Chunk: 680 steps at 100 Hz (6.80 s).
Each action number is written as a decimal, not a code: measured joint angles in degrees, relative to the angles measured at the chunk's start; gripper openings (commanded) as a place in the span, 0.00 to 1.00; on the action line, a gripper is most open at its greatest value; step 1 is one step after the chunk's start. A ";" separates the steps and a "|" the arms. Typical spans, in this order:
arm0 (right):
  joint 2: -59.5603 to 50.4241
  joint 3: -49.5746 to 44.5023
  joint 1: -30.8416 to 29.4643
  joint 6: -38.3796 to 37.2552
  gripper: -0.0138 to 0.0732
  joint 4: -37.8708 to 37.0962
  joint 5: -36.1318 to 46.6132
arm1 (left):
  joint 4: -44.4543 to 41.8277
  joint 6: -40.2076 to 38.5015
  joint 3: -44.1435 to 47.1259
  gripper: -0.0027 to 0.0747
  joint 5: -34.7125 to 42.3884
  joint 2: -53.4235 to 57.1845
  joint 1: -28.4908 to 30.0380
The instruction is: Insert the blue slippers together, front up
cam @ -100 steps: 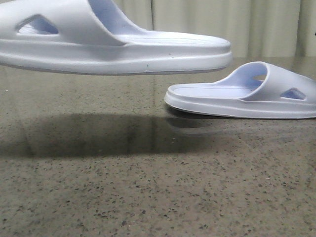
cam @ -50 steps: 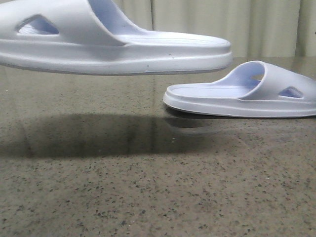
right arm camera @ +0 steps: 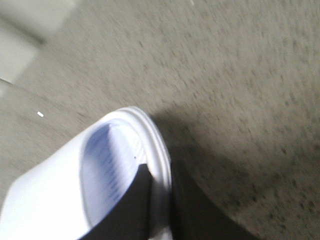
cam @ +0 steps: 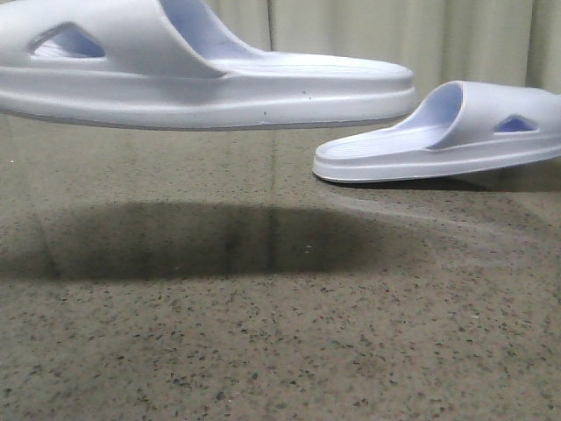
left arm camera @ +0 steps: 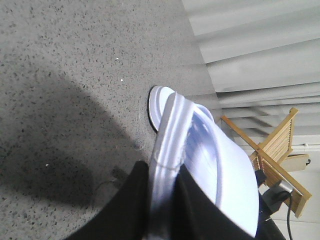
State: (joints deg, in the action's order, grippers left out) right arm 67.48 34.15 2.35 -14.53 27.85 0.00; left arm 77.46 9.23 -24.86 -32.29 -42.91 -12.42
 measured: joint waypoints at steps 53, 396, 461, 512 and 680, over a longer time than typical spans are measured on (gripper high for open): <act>-24.11 0.00 0.00 -0.10 0.04 0.50 -1.76 | 0.45 0.00 0.00 0.06 0.00 0.00 0.00; -32.04 -9.26 -0.31 12.28 0.04 32.34 -29.52 | 14.40 7.93 0.00 0.06 -13.45 -0.33 0.00; -31.93 -9.48 -0.31 15.79 0.04 35.47 -28.52 | 21.86 13.86 0.00 0.06 -19.06 -4.97 0.21; -20.77 -9.48 -0.68 37.21 0.04 55.34 -32.42 | 22.47 15.00 0.00 0.06 -19.76 -5.22 0.32; -18.63 -7.46 -0.31 60.94 0.54 55.08 -20.05 | 22.56 15.38 0.00 0.06 -14.78 -5.32 0.11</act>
State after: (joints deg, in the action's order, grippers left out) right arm 48.85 26.69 2.04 46.41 82.92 -20.05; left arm 100.03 24.62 -24.86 -47.08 -48.23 -12.31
